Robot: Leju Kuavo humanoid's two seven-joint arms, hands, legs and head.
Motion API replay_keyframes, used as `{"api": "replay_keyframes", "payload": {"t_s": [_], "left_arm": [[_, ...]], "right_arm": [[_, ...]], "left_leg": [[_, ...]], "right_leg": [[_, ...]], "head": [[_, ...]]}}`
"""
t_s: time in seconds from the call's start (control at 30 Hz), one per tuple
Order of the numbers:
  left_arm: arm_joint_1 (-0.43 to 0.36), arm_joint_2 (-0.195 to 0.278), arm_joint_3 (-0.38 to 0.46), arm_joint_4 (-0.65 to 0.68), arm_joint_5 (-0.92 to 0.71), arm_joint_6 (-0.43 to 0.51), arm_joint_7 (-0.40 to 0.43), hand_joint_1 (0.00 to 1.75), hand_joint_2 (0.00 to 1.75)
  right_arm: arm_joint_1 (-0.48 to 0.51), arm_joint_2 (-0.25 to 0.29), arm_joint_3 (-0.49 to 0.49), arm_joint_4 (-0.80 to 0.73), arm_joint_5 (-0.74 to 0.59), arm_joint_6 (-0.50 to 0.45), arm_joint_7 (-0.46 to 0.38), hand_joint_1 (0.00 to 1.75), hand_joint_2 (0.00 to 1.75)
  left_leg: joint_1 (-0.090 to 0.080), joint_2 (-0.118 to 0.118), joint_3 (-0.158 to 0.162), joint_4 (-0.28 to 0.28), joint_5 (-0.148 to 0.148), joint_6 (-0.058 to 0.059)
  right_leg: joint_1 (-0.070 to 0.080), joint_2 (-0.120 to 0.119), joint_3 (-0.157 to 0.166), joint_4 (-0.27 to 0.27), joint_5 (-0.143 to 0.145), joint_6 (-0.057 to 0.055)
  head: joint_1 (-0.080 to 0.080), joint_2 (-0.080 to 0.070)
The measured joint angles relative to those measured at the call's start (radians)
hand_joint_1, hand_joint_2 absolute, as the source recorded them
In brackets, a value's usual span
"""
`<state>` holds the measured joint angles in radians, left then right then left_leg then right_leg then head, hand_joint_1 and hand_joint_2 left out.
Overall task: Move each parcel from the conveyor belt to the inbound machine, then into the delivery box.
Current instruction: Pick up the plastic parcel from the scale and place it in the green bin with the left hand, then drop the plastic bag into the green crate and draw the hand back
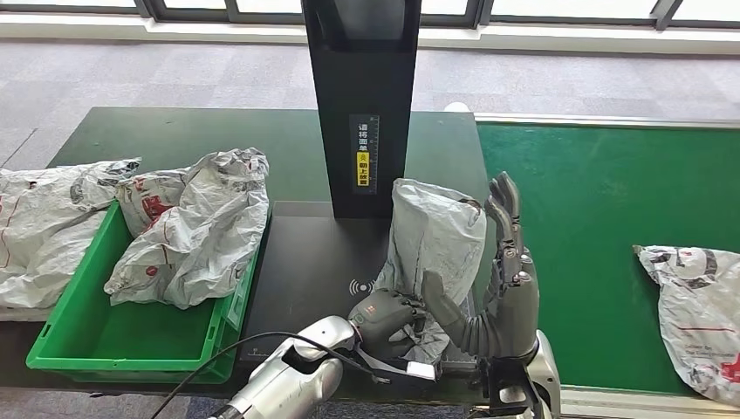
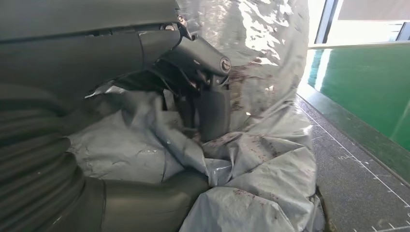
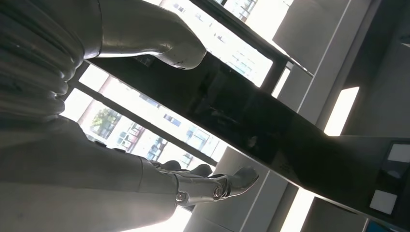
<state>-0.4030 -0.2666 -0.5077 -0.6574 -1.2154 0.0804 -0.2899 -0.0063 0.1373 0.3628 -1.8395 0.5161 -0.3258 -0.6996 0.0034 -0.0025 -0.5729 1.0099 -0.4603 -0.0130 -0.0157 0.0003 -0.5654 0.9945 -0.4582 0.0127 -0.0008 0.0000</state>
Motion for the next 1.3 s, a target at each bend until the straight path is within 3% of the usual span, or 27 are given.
{"api": "replay_keyframes", "payload": {"t_s": [0.57, 0.63, 0.73, 0.83, 0.97, 1.13, 1.3], "left_arm": [[-0.048, 0.006, 0.0, 0.086, 0.042, -0.022, -0.038, 1.75, 1.75], [-0.048, 0.007, 0.003, 0.093, 0.048, 0.02, -0.044, 1.75, 1.75], [-0.032, 0.008, 0.022, 0.074, 0.082, 0.192, -0.078, 1.75, 1.75], [0.028, 0.019, 0.081, -0.057, 0.173, 0.365, -0.147, 1.75, 1.75], [0.125, 0.026, 0.163, -0.312, 0.296, 0.505, -0.236, 1.75, 1.75], [0.214, 0.033, 0.207, -0.512, 0.383, 0.594, -0.32, 1.75, 1.75], [0.283, 0.039, 0.215, -0.649, 0.443, 0.612, -0.355, 1.75, 1.75]], "right_arm": [[-0.001, -0.018, 0.0, 0.003, -0.027, -0.061, 0.001, 0.0, 1.75], [0.008, -0.019, 0.0, 0.003, -0.017, -0.068, 0.001, 0.0, 1.75], [0.037, -0.021, 0.0, -0.003, 0.003, -0.092, 0.001, 0.0, 1.75], [0.069, -0.026, 0.0, -0.016, 0.011, -0.118, 0.0, 0.0, 1.75], [0.078, -0.034, 0.001, -0.019, 0.002, -0.14, -0.001, 0.0, 1.75], [0.076, -0.04, 0.002, -0.019, -0.004, -0.15, -0.001, 0.0, 1.75], [0.074, -0.044, 0.012, -0.019, -0.022, -0.134, -0.001, 0.0, 1.75]], "left_leg": [[0.0, 0.0, 0.0, 0.0, -0.001, 0.0], [0.0, 0.0, -0.001, -0.001, -0.002, -0.001], [0.0, 0.001, 0.004, -0.001, -0.002, -0.002], [0.0, 0.001, 0.002, -0.001, 0.001, -0.002], [0.0, 0.0, -0.001, -0.001, 0.001, -0.002], [0.0, -0.001, -0.003, -0.001, 0.0, -0.002], [0.0, -0.001, -0.004, -0.001, 0.0, -0.002]], "right_leg": [[0.0, 0.0, 0.005, 0.0, -0.001, 0.0], [0.0, 0.0, 0.006, 0.0, -0.002, -0.001], [0.0, 0.001, 0.004, 0.0, -0.002, -0.001], [0.0, 0.001, -0.001, 0.001, 0.0, -0.002], [0.0, 0.001, -0.002, 0.002, 0.0, -0.002], [0.0, 0.0, -0.004, 0.001, -0.001, -0.001], [0.0, 0.0, -0.005, 0.001, -0.001, -0.001]], "head": [[0.0, 0.0], [0.0, 0.0], [0.0, 0.0], [0.0, 0.0], [0.0, 0.0], [0.0, 0.0], [0.0, 0.0]]}}
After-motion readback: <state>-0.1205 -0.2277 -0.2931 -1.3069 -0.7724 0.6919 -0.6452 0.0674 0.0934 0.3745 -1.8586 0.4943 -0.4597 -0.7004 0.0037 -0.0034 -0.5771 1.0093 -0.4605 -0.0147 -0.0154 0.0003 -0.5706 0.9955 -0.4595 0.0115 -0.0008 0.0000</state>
